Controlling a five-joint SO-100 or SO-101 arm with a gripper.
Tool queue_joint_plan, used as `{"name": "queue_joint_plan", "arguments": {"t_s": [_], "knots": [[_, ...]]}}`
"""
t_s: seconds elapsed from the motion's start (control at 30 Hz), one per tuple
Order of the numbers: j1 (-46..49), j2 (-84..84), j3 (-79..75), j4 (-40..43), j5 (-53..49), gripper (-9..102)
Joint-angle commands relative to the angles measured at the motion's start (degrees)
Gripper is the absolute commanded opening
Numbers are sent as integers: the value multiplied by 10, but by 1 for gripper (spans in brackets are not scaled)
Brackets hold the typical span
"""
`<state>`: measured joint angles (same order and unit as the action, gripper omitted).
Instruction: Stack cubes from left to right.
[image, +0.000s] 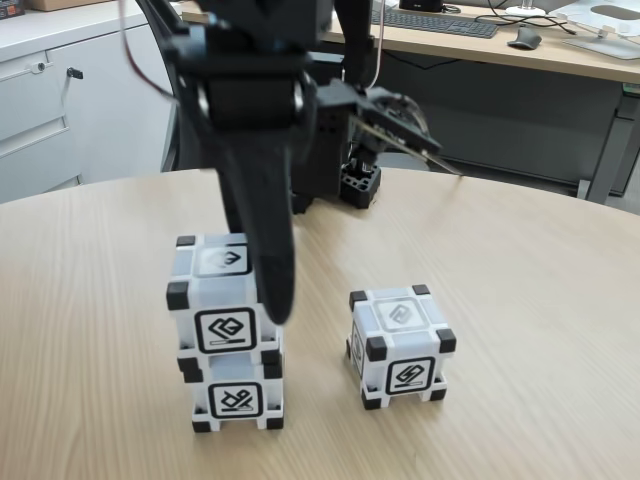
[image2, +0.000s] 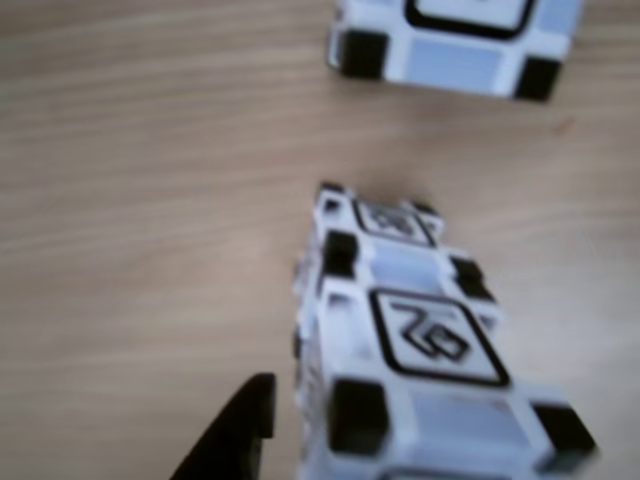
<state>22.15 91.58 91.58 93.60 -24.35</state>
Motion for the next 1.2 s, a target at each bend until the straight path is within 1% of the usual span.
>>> {"name": "queue_joint_plan", "arguments": {"t_s": [0.0,0.1,0.5,0.83,1.17], "knots": [[0,29,26,4,5,49],[0,29,46,4,7,49],[-41,24,37,4,9,53],[-97,20,36,4,49,54],[-163,18,35,2,123,54]]}}
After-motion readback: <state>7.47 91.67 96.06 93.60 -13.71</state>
